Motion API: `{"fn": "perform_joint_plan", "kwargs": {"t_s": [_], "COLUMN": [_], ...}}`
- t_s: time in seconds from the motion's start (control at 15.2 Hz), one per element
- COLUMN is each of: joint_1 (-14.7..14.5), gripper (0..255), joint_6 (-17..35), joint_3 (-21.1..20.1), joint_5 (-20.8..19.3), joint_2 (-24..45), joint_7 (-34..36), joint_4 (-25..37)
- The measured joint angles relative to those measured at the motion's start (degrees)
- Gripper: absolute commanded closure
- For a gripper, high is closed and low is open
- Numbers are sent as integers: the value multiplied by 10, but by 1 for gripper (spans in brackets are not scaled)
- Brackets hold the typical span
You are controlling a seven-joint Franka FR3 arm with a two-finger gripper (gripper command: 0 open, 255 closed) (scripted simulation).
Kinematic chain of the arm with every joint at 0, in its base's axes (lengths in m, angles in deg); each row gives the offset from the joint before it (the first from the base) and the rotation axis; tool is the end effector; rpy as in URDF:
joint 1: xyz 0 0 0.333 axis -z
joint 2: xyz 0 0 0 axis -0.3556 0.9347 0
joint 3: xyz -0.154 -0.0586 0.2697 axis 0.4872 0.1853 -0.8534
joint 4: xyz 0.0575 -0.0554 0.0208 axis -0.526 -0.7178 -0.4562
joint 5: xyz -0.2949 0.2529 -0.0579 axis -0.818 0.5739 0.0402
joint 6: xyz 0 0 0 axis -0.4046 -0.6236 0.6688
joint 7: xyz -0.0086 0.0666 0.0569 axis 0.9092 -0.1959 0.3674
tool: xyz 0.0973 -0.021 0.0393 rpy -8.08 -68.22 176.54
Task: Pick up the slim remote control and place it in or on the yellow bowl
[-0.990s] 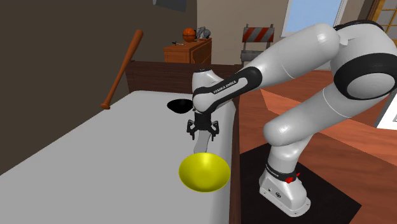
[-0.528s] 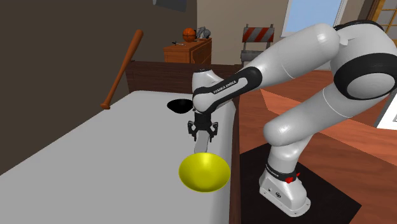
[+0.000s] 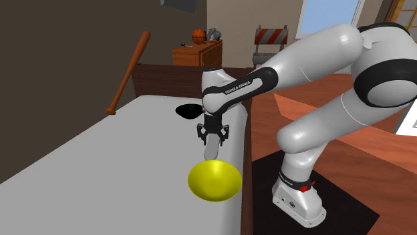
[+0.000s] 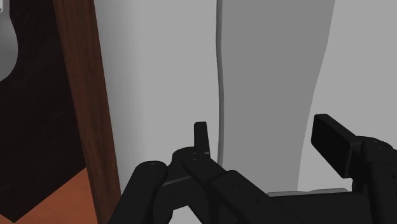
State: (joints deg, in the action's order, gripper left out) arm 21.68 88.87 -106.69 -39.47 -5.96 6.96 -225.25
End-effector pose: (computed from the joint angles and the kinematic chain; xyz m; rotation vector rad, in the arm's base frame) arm 0.2613 0.2582 0.3669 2.9786 -0.9378 0.0041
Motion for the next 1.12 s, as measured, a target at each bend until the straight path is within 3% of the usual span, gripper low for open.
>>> {"fn": "perform_joint_plan", "kwargs": {"t_s": [1.12], "joint_1": [-3], "gripper": [255], "joint_6": [-148], "joint_3": [70], "joint_5": [-41], "joint_2": [-59], "joint_7": [2], "joint_4": [88]}}
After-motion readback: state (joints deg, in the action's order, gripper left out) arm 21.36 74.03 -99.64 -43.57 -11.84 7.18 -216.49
